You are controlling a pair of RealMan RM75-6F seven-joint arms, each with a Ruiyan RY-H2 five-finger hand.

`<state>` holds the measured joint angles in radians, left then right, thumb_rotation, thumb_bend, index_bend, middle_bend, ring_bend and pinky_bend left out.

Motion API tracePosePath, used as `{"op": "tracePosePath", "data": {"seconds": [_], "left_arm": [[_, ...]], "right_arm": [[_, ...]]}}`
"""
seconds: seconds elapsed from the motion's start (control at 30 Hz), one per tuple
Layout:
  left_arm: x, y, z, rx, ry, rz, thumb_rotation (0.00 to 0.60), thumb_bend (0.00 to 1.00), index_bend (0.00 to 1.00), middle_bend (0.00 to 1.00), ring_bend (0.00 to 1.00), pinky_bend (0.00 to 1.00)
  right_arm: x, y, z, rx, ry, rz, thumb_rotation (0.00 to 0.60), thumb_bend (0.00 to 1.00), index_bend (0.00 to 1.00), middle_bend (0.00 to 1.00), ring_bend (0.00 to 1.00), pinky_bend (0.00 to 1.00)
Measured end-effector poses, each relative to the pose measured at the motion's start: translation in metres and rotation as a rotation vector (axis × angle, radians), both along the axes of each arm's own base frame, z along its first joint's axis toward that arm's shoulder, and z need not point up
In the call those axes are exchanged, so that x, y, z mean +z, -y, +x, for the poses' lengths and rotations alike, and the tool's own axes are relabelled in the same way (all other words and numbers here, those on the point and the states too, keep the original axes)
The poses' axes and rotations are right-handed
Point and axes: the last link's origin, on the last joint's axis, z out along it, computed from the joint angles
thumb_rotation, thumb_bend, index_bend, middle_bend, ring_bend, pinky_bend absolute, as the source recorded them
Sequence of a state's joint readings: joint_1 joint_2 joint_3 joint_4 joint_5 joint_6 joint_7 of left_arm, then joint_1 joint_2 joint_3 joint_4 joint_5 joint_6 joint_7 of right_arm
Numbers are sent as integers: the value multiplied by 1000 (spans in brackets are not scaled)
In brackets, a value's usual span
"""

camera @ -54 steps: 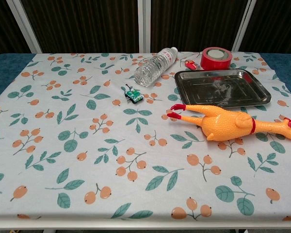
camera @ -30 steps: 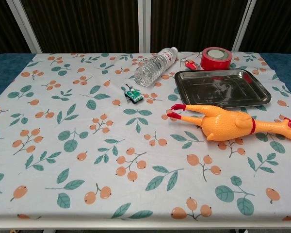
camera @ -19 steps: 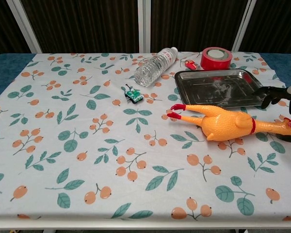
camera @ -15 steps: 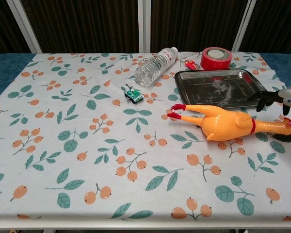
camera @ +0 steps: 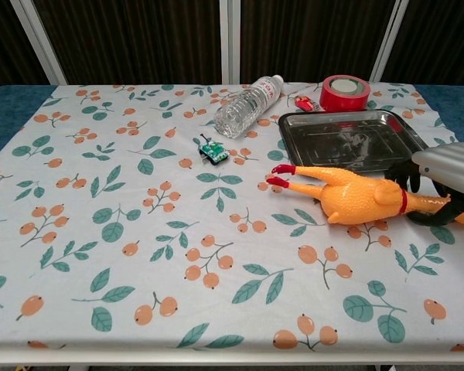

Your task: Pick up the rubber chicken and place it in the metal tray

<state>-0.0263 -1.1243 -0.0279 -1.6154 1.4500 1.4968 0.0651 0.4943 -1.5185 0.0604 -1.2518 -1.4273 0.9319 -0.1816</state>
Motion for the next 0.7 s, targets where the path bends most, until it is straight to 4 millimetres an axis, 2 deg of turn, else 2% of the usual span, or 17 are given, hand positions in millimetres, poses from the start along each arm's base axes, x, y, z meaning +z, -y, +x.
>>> {"op": "tracePosePath", "data": {"seconds": [0.2, 0.4, 0.57, 0.7], "left_arm": [[2, -8, 5, -35, 24, 4, 600, 109, 167, 105, 80, 147], [5, -28, 23, -134, 153, -5, 600, 97, 167, 122, 81, 163], [6, -57, 48, -233, 333, -50, 600, 93, 167, 126, 82, 169], [3, -91, 83, -331, 438, -101, 600, 91, 166, 127, 83, 169]], "right_arm": [[8, 3, 13, 59, 32, 7, 600, 413, 823, 739, 734, 961], [41, 13, 46, 158, 90, 16, 600, 411, 898, 786, 785, 1000], [74, 35, 98, 272, 90, 34, 600, 402, 908, 787, 787, 1000], [89, 52, 142, 335, 77, 61, 600, 400, 915, 789, 788, 1000]]}}
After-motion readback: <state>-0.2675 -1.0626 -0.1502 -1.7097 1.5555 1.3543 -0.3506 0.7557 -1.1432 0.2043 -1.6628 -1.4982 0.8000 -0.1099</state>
